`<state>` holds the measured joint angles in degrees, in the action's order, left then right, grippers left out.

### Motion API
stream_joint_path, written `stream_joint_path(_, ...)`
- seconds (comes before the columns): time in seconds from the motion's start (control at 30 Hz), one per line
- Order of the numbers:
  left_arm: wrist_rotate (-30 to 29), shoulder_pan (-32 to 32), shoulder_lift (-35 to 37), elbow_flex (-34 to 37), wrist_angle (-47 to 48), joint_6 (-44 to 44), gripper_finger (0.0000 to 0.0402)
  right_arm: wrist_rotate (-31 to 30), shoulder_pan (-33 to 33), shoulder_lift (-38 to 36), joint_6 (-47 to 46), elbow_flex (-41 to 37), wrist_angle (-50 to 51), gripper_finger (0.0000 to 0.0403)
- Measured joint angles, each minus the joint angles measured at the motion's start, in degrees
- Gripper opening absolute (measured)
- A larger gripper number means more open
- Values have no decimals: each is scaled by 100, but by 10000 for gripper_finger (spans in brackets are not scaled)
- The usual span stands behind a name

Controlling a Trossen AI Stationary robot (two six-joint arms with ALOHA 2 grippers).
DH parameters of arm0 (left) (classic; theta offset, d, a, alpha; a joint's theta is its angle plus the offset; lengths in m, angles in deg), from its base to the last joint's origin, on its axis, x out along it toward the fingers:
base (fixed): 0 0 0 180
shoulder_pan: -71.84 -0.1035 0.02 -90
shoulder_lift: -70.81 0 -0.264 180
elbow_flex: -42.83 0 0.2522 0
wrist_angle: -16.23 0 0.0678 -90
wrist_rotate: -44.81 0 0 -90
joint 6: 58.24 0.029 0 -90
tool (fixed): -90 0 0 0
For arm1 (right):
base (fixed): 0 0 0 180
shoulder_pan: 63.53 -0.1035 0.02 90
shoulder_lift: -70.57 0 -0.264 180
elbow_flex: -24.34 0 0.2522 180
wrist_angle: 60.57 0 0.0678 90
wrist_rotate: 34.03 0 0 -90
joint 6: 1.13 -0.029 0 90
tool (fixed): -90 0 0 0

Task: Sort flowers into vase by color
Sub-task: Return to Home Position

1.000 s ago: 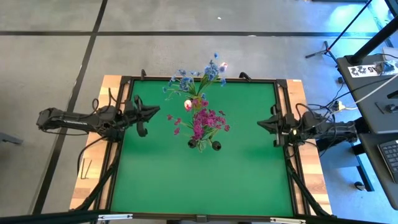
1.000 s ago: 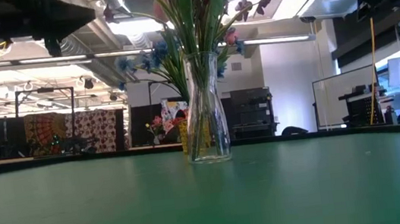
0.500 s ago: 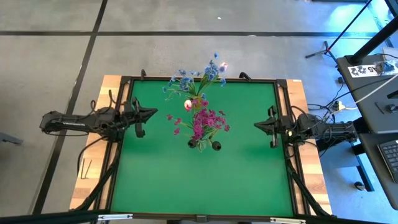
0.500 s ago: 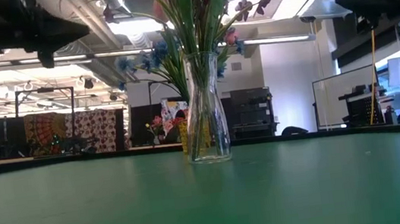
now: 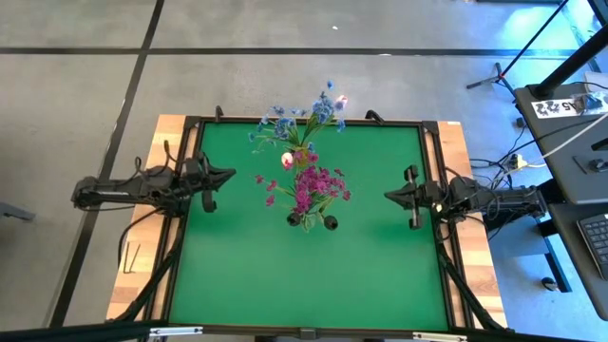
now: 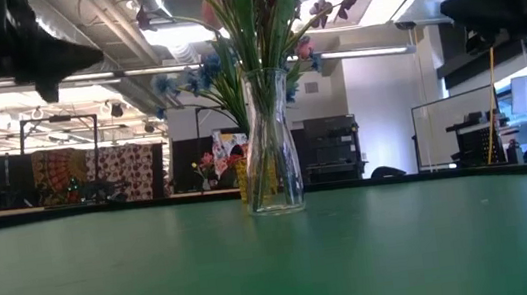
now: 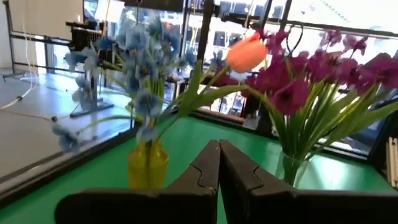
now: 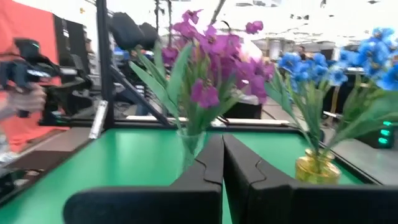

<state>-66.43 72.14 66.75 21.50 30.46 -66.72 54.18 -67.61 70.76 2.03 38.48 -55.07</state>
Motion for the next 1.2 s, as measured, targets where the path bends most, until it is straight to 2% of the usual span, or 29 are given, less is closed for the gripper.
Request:
stream_joint_path(0.13,-2,0,167,294,-114,-104,0,263,0,-5,-36,0,-91,0)
stream_joint_path(0.3,29,0,394,698,-376,-201,0,315,0,0,-107,0,67,0)
stream_joint_path(0.37,225,0,384,714,-436,-177,0,373,0,0,-138,0,93,0)
stream_joint_path(1.0,616,-4,383,714,-342,156,0,835,0,-1,-67,2,-21,0)
stream_joint_path(1.2,972,-4,381,714,-287,154,0,851,0,-1,12,2,3,0)
